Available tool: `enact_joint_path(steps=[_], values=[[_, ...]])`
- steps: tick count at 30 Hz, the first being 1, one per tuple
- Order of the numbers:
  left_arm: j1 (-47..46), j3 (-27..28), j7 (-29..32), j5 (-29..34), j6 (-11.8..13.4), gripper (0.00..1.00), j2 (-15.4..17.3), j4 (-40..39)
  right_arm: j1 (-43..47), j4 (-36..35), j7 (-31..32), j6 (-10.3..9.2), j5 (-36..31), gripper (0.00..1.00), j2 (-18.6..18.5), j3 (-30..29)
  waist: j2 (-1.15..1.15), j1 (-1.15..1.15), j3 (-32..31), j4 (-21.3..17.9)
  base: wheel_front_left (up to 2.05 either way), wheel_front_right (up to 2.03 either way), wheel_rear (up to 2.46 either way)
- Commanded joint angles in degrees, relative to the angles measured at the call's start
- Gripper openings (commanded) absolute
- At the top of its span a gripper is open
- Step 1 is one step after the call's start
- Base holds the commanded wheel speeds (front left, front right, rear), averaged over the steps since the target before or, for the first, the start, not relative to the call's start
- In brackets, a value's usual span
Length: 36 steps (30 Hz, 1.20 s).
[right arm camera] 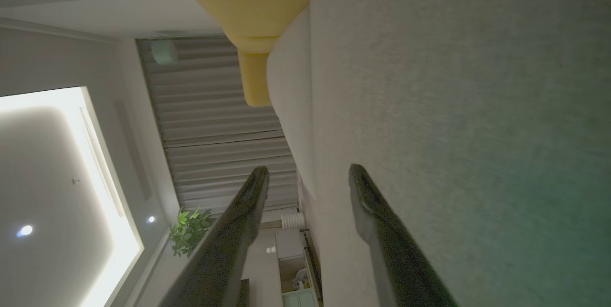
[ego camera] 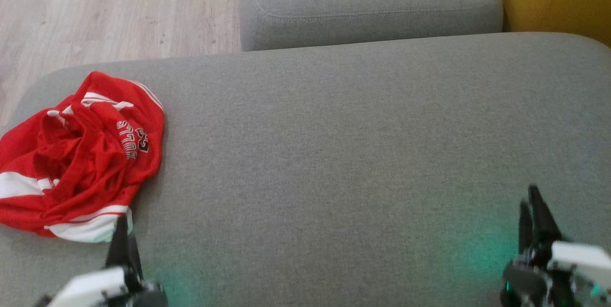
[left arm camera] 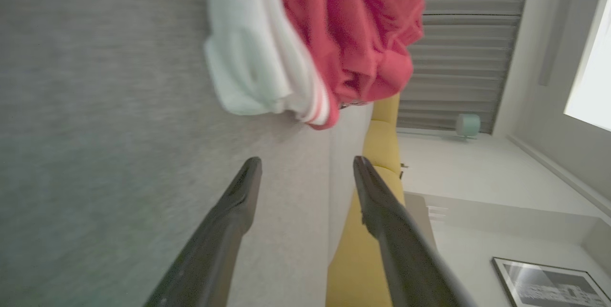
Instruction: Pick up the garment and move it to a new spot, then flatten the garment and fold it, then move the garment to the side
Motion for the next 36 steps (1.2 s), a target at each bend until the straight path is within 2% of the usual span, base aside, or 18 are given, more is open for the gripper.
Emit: enact_joint_path(steps=[1, 9, 36], values=[[-0.61, 0.00, -0.02, 0.02, 0.00, 1.00, 0.12, -0.79, -0.62, -0.84, -0.02, 0.00, 0.00, 1.00, -0.11, 0.01, 0.00, 0.00, 0.00, 0.00, 0.00, 0.00, 0.00], [-0.64, -0.66, -1.32, 2.38, -0.03, 1.00, 0.11, -0.80, -0.83, -0.82, -1.32, 0.00, -1.97, 1.00, -0.11, 1.45, 0.00, 0.00, -0.03, 0.00, 0.00, 0.00, 0.00], [-0.26, -3.71, -5.86, 23.70, 4.22, 1.00, 0.24, -6.32, -1.09, -3.67, -5.87, -0.01, -24.63, 1.00, -0.26, 5.35, 0.00, 0.00, -0.47, 0.26, 0.00, 0.00, 0.00]])
